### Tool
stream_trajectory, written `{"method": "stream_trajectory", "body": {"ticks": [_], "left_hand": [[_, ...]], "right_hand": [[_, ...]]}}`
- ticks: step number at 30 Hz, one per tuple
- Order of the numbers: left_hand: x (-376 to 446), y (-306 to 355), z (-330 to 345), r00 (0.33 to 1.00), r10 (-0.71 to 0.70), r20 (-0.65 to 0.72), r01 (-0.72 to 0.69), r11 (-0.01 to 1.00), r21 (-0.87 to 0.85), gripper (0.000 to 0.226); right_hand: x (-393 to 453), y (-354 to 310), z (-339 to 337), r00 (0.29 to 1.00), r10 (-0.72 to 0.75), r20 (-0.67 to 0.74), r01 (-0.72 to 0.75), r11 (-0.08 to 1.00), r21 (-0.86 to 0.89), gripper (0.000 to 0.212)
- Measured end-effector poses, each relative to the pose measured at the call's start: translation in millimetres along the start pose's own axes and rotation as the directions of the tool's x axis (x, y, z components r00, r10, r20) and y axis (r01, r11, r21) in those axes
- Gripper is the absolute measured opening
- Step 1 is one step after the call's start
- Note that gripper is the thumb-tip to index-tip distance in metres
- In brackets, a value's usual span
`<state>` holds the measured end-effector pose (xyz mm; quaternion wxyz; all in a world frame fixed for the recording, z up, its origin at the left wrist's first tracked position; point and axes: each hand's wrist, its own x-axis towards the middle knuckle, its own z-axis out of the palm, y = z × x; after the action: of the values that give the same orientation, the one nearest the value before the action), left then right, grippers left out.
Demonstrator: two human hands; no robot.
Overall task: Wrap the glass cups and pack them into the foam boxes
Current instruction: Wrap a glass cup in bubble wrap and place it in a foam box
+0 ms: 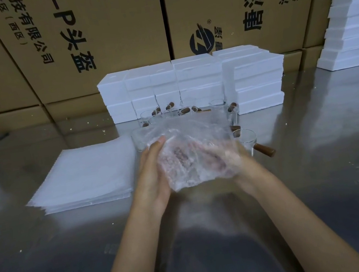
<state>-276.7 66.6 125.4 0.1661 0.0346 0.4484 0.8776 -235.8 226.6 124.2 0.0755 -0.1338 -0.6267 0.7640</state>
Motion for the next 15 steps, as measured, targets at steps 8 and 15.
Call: {"method": "stream_trajectory", "body": {"ticks": [8,15], "left_hand": [[1.8,17.9,-20.1,0.981,0.188,-0.042,-0.192,0.943,-0.270,0.045],[4.8,4.1,-10.0,0.990,0.134,0.044,-0.126,0.980,-0.151,0.036]], "right_hand": [[-2.7,8.2,3.2,0.999,0.023,0.029,-0.014,0.957,-0.291,0.016],[1.4,19.1,20.1,0.990,-0.140,0.035,0.140,0.990,-0.002,0.017]]}}
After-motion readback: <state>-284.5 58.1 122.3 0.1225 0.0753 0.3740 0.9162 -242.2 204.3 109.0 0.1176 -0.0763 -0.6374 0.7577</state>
